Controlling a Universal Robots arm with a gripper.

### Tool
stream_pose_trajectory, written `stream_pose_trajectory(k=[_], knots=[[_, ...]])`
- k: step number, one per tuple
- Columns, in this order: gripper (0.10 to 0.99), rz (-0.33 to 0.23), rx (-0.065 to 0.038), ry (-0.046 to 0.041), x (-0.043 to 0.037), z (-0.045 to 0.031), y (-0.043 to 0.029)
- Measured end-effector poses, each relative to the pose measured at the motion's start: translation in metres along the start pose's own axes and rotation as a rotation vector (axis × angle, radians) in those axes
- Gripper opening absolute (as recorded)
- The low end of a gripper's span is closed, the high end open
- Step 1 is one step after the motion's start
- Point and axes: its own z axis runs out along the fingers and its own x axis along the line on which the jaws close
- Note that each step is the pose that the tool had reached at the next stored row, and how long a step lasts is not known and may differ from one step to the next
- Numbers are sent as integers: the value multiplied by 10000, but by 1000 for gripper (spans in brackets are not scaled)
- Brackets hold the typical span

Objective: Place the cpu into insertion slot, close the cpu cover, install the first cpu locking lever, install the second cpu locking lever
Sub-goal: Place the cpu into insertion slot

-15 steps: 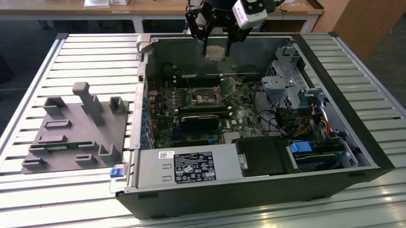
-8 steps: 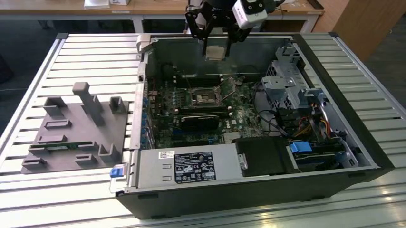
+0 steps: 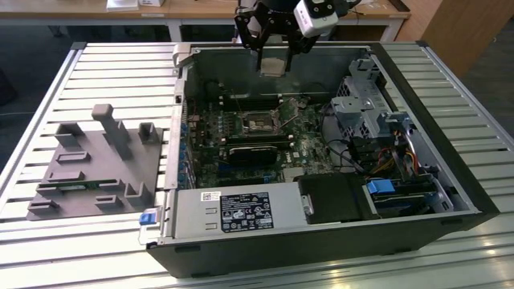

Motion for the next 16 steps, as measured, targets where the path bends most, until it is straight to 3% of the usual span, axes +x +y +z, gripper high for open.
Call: stream_pose_trajectory(k=[16], knots=[[537, 105, -2, -10, 1, 2, 0]])
